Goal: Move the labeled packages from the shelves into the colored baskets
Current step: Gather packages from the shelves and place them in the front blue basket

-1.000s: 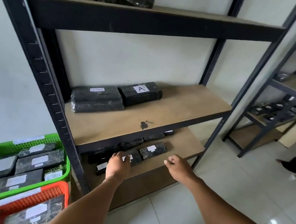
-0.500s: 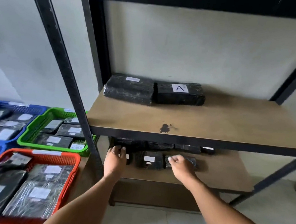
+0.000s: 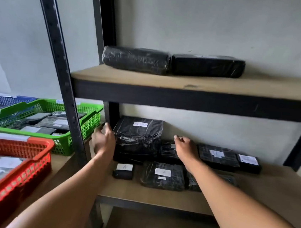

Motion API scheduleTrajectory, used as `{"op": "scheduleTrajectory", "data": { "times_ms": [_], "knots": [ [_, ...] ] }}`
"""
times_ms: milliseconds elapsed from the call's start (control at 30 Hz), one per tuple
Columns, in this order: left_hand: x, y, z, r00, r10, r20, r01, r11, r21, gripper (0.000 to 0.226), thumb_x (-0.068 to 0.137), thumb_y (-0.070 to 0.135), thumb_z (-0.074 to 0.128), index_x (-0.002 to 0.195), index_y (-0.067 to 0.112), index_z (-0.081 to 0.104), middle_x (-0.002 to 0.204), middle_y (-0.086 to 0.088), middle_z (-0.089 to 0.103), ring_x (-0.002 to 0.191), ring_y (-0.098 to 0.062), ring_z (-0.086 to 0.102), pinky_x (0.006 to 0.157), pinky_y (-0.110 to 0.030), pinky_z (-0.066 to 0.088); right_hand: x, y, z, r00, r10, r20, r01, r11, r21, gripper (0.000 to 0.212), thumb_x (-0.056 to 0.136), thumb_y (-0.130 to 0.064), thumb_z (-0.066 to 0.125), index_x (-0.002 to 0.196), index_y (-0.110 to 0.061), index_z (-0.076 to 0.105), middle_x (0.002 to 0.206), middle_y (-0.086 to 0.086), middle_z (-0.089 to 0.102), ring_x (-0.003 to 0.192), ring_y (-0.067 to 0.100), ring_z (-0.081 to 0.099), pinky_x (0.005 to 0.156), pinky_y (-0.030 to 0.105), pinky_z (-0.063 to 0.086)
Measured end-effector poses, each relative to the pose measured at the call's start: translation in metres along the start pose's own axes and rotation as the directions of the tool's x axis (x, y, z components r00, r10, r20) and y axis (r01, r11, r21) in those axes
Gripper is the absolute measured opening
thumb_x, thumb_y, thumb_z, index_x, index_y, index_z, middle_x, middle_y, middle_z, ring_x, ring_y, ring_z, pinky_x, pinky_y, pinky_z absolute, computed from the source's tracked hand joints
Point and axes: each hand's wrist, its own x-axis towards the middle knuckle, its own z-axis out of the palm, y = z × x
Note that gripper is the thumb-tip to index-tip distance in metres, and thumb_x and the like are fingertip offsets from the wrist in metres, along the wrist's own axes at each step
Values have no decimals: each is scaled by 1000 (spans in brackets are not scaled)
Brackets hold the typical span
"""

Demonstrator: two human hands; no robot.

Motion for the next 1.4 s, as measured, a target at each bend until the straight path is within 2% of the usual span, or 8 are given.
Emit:
{"op": "scheduleTrajectory", "data": {
  "times_ms": [200,300,367,467,667,833,1000,1400],
  "knots": [
    [35,-42,24,989,13,145,-2,997,-74,60,98,55,46,131,7,61,132,-17,61,121,-36,57,97,-38,42,22,28,45,997,-69,-19,71,988,137,43,98,-52,49,93,-12,65,93,11,64,89,29,60,60,25,38],
    [47,-50,32,968,-36,247,77,985,-156,79,85,73,47,132,12,62,128,-16,62,116,-37,60,102,-44,46,31,32,66,998,-55,39,44,967,251,42,96,-56,52,105,-17,64,105,10,62,99,30,60,79,32,44],
    [61,-59,41,952,-68,299,119,981,-155,105,62,91,45,132,15,62,126,-12,64,114,-36,61,104,-50,47,38,27,75,994,-26,106,-10,945,327,64,95,-61,51,139,-15,52,137,12,55,124,30,52,96,34,41],
    [95,-89,66,936,-115,332,177,970,-164,123,42,103,50,127,16,66,118,-10,70,107,-36,67,101,-51,50,45,12,90,975,6,224,-111,881,459,93,84,-78,49,154,-18,34,162,5,30,146,29,32,115,43,28],
    [46,-68,41,942,-51,332,146,952,-268,94,62,85,49,126,18,68,114,-9,71,102,-30,69,98,-45,53,43,6,104,972,-35,231,-68,903,424,59,103,-54,34,152,-22,40,161,6,32,146,28,32,113,39,30],
    [-18,-50,16,910,76,408,151,856,-495,37,106,32,41,114,5,66,76,-7,74,57,-12,71,44,-19,50,31,23,100,959,-79,271,-107,786,608,88,65,-62,65,145,-31,44,148,1,50,130,26,51,110,50,40],
    [-29,-55,13,911,139,389,170,733,-659,36,106,20,34,114,2,64,79,-8,75,66,-16,72,50,-20,53,18,24,85,937,-189,293,-107,644,757,96,73,-21,70,156,-32,24,152,3,47,136,26,47,114,52,37],
    [-24,-31,6,950,145,276,148,570,-808,32,100,14,36,108,16,67,80,2,72,71,-13,67,60,-21,51,6,3,67,944,-276,182,-27,485,874,102,53,-7,69,150,-28,42,135,-1,64,126,23,57,116,44,35]
  ]
}}
